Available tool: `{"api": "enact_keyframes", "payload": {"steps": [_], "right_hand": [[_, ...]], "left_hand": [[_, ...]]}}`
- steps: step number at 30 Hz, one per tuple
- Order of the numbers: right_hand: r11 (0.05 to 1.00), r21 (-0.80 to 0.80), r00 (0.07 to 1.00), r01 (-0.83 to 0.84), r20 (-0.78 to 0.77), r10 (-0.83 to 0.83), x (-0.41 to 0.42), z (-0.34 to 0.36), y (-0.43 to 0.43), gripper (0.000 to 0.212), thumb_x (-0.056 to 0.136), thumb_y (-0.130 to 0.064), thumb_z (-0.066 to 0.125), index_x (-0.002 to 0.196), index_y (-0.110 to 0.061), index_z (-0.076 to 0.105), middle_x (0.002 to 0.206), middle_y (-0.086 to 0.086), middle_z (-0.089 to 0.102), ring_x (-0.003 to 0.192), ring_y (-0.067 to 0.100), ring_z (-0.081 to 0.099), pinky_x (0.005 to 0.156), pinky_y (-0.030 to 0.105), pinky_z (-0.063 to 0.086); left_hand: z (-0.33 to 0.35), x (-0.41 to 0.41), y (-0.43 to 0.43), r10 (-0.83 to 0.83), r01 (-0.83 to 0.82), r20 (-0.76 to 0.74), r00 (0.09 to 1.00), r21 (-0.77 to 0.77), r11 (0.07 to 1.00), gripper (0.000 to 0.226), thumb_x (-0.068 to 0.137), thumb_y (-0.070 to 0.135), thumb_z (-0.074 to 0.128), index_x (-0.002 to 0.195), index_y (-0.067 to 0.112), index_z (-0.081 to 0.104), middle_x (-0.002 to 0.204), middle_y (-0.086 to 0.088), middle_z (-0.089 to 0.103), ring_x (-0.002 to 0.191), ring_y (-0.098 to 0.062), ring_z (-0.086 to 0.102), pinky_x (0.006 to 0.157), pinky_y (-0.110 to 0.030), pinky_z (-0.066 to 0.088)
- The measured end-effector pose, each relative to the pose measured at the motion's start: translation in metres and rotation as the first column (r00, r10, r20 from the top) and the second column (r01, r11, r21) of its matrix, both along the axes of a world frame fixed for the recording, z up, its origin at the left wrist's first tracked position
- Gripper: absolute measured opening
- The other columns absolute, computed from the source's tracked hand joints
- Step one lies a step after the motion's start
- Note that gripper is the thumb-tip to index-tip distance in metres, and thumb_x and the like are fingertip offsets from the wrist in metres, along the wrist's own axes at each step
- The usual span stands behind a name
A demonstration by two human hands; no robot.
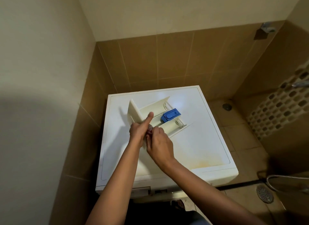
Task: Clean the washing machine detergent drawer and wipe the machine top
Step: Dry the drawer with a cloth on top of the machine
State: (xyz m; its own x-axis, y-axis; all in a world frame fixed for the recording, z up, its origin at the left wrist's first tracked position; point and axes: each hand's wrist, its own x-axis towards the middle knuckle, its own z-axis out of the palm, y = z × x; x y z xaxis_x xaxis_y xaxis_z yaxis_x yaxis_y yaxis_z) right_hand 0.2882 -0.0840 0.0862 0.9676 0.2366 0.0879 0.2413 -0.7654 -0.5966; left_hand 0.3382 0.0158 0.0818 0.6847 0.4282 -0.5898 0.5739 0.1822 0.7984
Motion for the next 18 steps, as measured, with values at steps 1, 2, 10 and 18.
{"api": "enact_keyframes", "payload": {"steps": [1, 2, 10, 18], "right_hand": [[1.000, -0.007, 1.000, -0.008, -0.004, 0.008, -0.003, -0.002, 0.000, 0.022, 0.097, -0.025, 0.042, 0.108, -0.009, 0.051, 0.104, 0.009, 0.057, 0.091, 0.027, 0.057, 0.065, 0.032, 0.038], [1.000, -0.011, 1.000, -0.014, -0.008, 0.014, -0.004, -0.003, 0.000, 0.022, 0.096, -0.024, 0.042, 0.110, -0.009, 0.051, 0.105, 0.008, 0.057, 0.092, 0.027, 0.057, 0.066, 0.032, 0.039], [0.990, -0.055, 0.988, -0.130, -0.096, 0.124, -0.008, -0.010, -0.009, 0.026, 0.096, -0.030, 0.040, 0.105, -0.007, 0.050, 0.096, 0.014, 0.061, 0.082, 0.031, 0.060, 0.066, 0.035, 0.046], [0.956, 0.226, 0.853, -0.187, -0.446, 0.272, 0.007, -0.016, -0.043, 0.020, 0.093, -0.035, 0.050, 0.077, -0.025, 0.056, 0.071, -0.009, 0.059, 0.065, 0.006, 0.057, 0.062, 0.023, 0.047]], "left_hand": [[-0.002, -0.001, 0.000, -0.009, 0.009, 0.000, 1.000, -0.011, 1.000, 0.041, 0.072, 0.050, 0.077, 0.065, 0.013, 0.062, 0.056, 0.001, 0.061, 0.052, -0.017, 0.056, 0.061, -0.028, 0.047], [-0.004, -0.003, 0.002, -0.021, 0.021, -0.007, 1.000, -0.019, 1.000, 0.035, 0.072, 0.042, 0.078, 0.062, 0.012, 0.061, 0.055, 0.000, 0.059, 0.048, -0.016, 0.052, 0.056, -0.026, 0.043], [-0.030, -0.012, 0.007, 0.013, -0.011, -0.055, 0.998, 0.023, 1.000, 0.041, 0.073, 0.041, 0.076, 0.075, 0.005, 0.057, 0.071, -0.006, 0.057, 0.054, -0.019, 0.054, 0.051, -0.025, 0.043], [-0.040, -0.016, 0.024, -0.084, 0.086, -0.096, 0.992, 0.013, 0.996, 0.061, 0.054, 0.052, 0.075, 0.093, 0.005, 0.068, 0.090, -0.014, 0.069, 0.083, -0.033, 0.069, 0.065, -0.036, 0.056]]}}
